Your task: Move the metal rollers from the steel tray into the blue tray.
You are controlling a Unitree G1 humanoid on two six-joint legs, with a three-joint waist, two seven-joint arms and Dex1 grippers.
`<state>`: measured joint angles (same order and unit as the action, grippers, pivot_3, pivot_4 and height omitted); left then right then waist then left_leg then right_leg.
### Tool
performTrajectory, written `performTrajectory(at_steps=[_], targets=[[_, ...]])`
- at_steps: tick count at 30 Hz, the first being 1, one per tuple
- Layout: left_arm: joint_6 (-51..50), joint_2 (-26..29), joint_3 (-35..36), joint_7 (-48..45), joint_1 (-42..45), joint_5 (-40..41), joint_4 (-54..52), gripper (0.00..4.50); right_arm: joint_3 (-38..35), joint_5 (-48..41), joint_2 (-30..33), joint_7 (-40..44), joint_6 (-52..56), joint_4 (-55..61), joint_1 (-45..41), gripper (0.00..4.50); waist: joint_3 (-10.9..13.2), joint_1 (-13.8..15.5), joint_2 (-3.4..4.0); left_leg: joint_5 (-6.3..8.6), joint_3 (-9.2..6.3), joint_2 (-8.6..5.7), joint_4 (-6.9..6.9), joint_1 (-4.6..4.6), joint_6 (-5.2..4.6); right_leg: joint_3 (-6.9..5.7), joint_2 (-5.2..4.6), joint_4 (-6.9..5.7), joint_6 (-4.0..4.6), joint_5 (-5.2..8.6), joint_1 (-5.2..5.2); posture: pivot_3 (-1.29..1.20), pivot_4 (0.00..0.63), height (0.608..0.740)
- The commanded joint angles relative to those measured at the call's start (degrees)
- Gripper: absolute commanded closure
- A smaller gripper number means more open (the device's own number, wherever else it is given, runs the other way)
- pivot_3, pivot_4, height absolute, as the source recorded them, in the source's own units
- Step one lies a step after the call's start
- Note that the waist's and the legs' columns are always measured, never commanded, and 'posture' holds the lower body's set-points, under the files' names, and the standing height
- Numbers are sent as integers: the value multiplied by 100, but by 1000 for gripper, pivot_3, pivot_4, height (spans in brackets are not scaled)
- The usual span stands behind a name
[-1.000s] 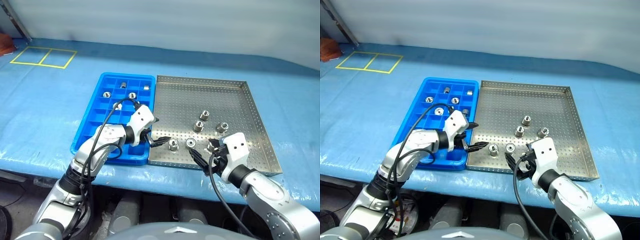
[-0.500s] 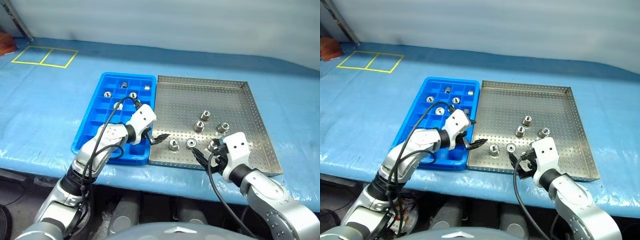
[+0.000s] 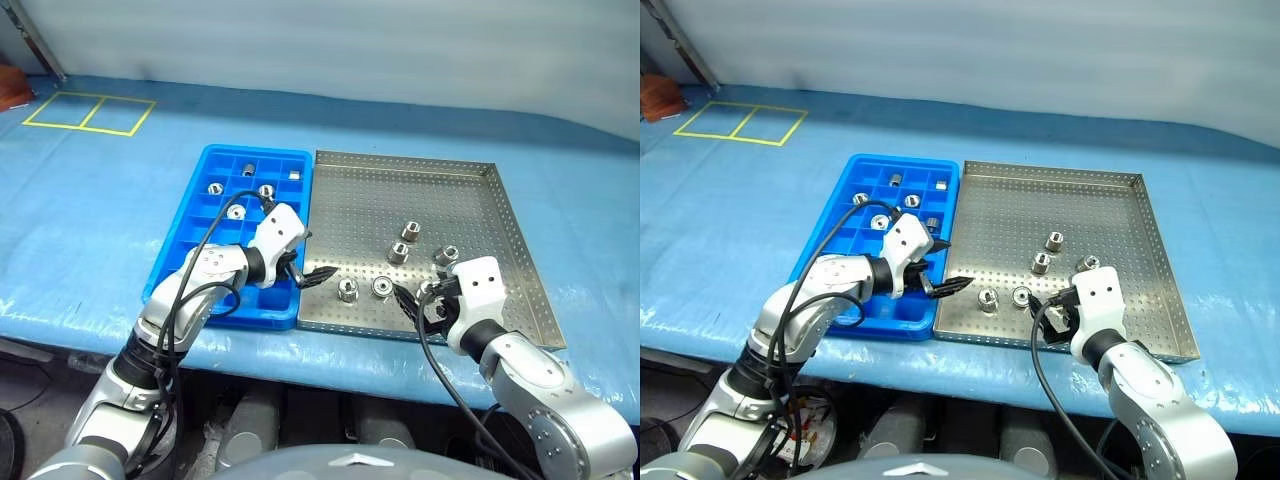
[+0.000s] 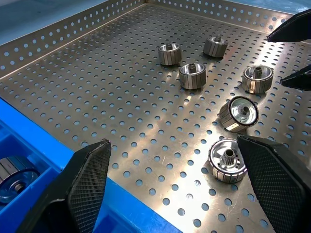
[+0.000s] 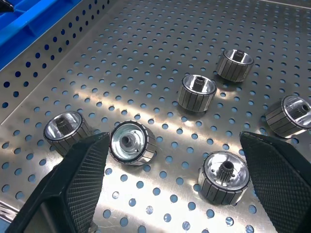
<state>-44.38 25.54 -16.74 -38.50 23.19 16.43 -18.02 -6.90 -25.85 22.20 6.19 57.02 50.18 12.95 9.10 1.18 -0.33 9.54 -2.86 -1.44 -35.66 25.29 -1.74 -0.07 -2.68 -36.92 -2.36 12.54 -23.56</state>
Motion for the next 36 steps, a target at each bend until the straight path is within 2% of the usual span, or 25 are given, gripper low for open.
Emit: performTrajectory(at_steps=[1,5,12,16,21,28,36], targets=[[12,53,-3,-87,76,38,-256,0,-64,1,-35,-26,31,191,-7,6,0,-3,0,0,0,0,0,0,0,0,0,0,0,0,0,60,150,740],[-103,39,-181,-381,671,25,54,0,-77,-17,-164,-96,78,190,-99,6,1,21,-1,0,-1,0,-3,0,0,-1,1,-1,0,0,1,75,150,740],[7,-8,-1111,-1536,1882,-107,994,0,114,88,-275,-141,35,91,-174,6,0,29,0,2,0,-8,-17,8,-9,-4,18,0,-5,-3,2,69,150,740],[399,-47,-1857,-2122,2241,-512,1707,0,247,170,-402,-195,-68,98,-81,6,0,-7,1,4,3,-6,-14,12,-15,-2,22,0,-5,-2,-5,33,150,740],[836,-267,-2390,-2606,2443,-923,2424,0,336,263,-633,-288,-207,135,30,6,0,-47,1,4,5,-5,-20,16,-17,1,22,-2,-7,-3,-8,3,150,740],[1433,-597,-2545,-2428,2436,-1661,2996,0,438,389,-894,-395,-424,156,199,6,0,-82,1,5,5,-3,-29,19,-20,4,10,-2,-11,-6,-8,-29,150,740],[1506,-1004,-2399,-2258,2481,-2005,3445,0,685,557,-961,-417,-489,112,317,6,0,-156,2,5,6,-4,-32,22,-22,3,14,-2,-17,-9,-9,-28,150,740]])
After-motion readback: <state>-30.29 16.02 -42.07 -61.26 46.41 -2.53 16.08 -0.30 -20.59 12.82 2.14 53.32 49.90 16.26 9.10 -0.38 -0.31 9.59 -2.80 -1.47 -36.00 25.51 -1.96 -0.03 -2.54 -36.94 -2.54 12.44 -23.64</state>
